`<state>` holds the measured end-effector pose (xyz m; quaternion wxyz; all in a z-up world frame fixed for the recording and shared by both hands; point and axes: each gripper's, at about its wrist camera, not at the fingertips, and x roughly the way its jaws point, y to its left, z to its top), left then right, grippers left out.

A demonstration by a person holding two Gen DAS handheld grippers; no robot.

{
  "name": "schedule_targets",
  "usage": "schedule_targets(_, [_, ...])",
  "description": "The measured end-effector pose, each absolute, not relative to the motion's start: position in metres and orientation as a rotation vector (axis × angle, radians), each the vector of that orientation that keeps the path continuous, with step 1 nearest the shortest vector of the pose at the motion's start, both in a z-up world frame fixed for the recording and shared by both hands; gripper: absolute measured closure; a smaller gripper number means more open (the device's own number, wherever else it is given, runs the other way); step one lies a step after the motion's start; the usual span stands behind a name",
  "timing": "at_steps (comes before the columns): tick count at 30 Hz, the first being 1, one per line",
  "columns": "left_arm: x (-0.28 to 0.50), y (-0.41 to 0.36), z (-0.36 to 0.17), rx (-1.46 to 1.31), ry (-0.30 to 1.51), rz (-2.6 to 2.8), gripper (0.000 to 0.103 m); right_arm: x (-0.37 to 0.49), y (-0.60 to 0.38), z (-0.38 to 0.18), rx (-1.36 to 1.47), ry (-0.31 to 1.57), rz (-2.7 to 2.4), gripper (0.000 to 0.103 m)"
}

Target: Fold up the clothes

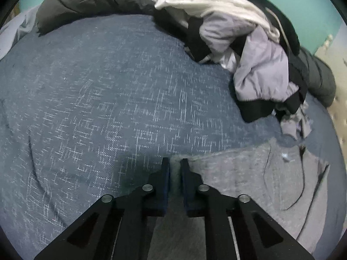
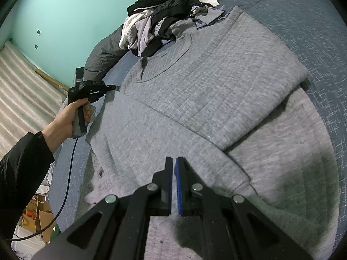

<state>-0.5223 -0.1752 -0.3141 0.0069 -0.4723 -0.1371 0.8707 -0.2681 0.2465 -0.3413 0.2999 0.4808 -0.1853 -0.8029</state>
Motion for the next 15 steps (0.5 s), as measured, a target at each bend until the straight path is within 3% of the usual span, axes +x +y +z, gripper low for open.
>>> schedule_targets(5, [-0.506, -0.189, -0.295, -1.399, -0.47, 2.747, 0.089, -0.269, 0.248, -0.339, 1.271, -0.502, -2.134, 0.1])
schedule_targets(12, [-0.483, -0.163, -0.296, -1.393, -0.284, 2.648, 0.089, -0.267, 0.248, -0.335, 1.264, -0.501, -2.134, 0.1])
schedule_targets(15, [-0.486, -0.165, -0.304, -1.415, -0.295, 2.652, 0.089, -0.266, 0.247, -0.336, 1.271, -0.495, -2.131, 0.1])
